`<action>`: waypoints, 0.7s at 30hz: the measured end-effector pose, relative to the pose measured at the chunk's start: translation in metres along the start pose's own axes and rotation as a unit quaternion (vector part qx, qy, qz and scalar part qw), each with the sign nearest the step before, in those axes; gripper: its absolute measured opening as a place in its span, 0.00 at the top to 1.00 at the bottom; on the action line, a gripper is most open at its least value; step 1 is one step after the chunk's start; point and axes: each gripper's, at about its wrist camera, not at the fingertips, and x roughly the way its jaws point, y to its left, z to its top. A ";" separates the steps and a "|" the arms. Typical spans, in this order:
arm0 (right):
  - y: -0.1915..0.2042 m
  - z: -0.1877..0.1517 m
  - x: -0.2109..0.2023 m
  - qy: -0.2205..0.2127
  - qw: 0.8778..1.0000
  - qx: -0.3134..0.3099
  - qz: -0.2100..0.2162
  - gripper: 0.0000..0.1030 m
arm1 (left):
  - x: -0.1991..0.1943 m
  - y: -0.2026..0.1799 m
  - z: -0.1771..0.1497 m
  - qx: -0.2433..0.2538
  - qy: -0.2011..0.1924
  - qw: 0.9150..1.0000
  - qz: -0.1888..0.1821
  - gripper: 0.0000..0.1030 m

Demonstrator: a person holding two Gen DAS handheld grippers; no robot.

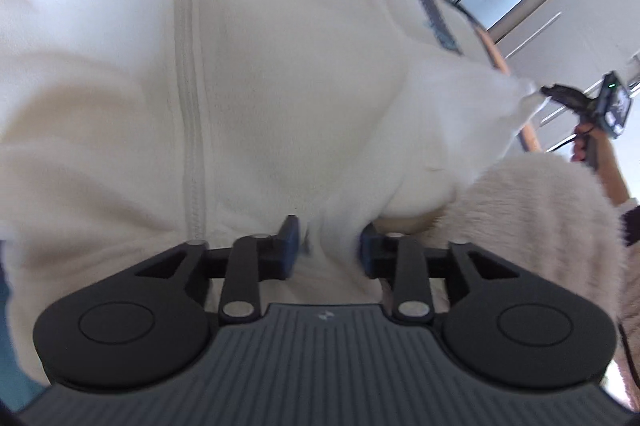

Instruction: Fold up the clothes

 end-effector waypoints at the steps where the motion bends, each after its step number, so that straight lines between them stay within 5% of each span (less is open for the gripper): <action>1: 0.004 0.000 -0.009 -0.006 1.000 0.007 0.001 0.44 | -0.013 0.001 0.000 0.007 -0.014 1.000 0.002 0.54; 3: 0.011 0.000 -0.028 -0.019 0.999 0.025 0.010 0.38 | -0.044 0.012 0.001 0.017 -0.047 0.998 0.033 0.46; 6: 0.029 0.006 -0.059 -0.014 0.993 0.064 0.101 0.38 | -0.083 0.040 0.001 0.012 -0.084 0.992 0.091 0.38; 10: 0.096 0.000 -0.099 0.050 0.964 0.038 0.260 0.38 | -0.110 0.114 0.000 -0.106 -0.045 0.972 0.204 0.37; 12: 0.139 -0.012 -0.127 0.078 0.945 -0.009 0.317 0.37 | -0.122 0.144 -0.010 -0.188 -0.045 0.963 0.188 0.37; 15: 0.204 -0.030 -0.170 0.119 0.906 -0.080 0.397 0.36 | -0.137 0.173 -0.040 -0.278 -0.057 0.949 0.140 0.37; 17: 0.247 -0.041 -0.198 0.145 0.873 -0.127 0.448 0.36 | -0.139 0.174 -0.049 -0.291 -0.073 0.941 0.155 0.37; 21: 0.331 -0.074 -0.256 0.190 0.792 -0.227 0.534 0.36 | -0.157 0.163 -0.065 -0.242 -0.115 0.917 0.296 0.37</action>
